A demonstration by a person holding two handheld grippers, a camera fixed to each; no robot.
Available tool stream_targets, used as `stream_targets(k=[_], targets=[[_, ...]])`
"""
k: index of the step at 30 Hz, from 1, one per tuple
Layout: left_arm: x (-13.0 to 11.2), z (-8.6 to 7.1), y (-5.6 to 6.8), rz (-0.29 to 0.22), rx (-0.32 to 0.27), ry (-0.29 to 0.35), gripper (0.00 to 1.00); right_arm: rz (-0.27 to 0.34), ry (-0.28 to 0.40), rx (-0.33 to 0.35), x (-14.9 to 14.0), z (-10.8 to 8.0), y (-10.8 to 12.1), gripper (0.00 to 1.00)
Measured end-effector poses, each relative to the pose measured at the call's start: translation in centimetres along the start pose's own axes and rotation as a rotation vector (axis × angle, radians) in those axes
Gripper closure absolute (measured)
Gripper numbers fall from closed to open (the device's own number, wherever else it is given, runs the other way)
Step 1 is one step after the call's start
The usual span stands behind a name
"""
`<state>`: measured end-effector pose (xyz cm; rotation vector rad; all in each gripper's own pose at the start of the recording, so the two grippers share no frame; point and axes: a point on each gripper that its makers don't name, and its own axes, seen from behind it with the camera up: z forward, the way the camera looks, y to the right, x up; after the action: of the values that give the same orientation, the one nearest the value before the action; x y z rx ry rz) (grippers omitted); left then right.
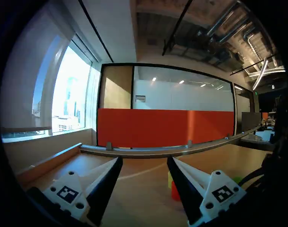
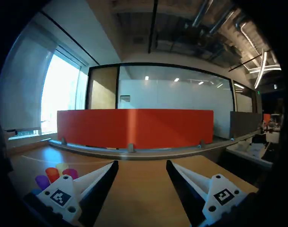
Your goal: Pour water
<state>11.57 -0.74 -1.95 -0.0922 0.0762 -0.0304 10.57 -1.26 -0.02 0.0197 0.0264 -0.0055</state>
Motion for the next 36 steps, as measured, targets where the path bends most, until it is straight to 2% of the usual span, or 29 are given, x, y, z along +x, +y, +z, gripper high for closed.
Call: stream_targets(k=[6,11,18,27,36], targets=[[-0.3,0.5,0.7,0.02,-0.004,0.022,0.14,0.0,0.0,-0.006,-0.3,-0.2,-0.4,0.02],[-1.3,0.9,1.0,0.013,0.006,0.02,0.14,-0.002,0.0,-0.009,-0.9,-0.5,-0.8,0.02],[-2.5,1.2,0.4,0.032,0.041,0.026,0.14,-0.036,-0.039,-0.039,-2.6,-0.9,-0.3,0.02],[-3.9,1.4,0.7,0.073,0.065,0.059,0.14,-0.023,-0.061,-0.064,-3.1,-0.3,0.3,0.02],[-5.9,1.7,0.3,0.032,0.079,0.052,0.14,0.014,-0.058,-0.057,-2.6,0.0,-0.7,0.03]])
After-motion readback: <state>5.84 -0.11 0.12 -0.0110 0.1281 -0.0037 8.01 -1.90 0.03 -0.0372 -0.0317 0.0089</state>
